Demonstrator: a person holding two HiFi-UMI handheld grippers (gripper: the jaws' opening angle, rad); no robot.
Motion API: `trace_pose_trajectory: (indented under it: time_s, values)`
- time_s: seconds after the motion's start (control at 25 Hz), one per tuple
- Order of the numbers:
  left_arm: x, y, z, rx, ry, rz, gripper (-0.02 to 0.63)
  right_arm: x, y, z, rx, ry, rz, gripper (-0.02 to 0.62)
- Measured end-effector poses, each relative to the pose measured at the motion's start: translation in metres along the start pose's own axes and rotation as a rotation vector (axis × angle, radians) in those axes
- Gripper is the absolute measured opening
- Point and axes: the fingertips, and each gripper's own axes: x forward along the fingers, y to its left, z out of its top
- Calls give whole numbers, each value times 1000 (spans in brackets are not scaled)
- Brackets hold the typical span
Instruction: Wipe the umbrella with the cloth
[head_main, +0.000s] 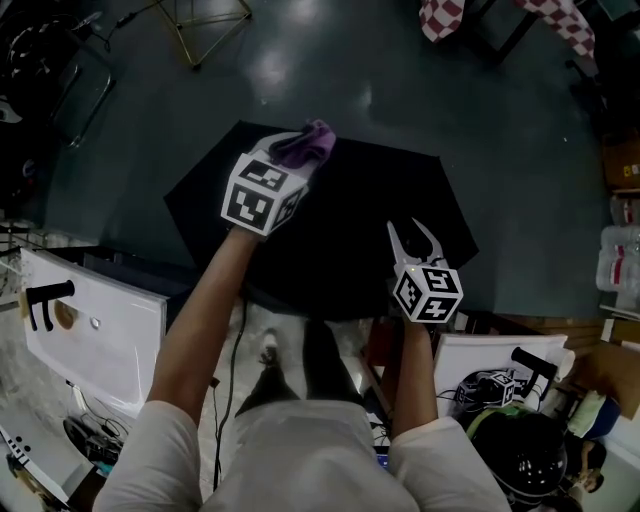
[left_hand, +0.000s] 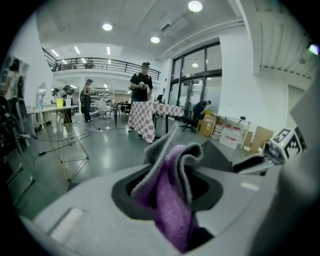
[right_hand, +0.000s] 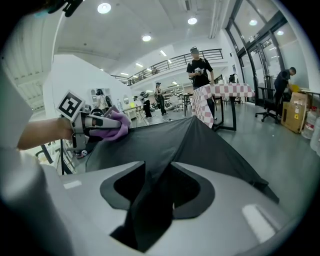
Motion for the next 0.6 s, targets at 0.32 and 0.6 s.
trace_pose_trajectory:
  time_s: [0.32, 0.6]
  values:
    - [-3, -11, -36, 48, 87, -2, 138, 4, -3, -3, 1, -9, -11, 156]
    - [-20, -41, -70, 70, 147, -51, 138, 5, -3, -5, 1, -19, -29, 158]
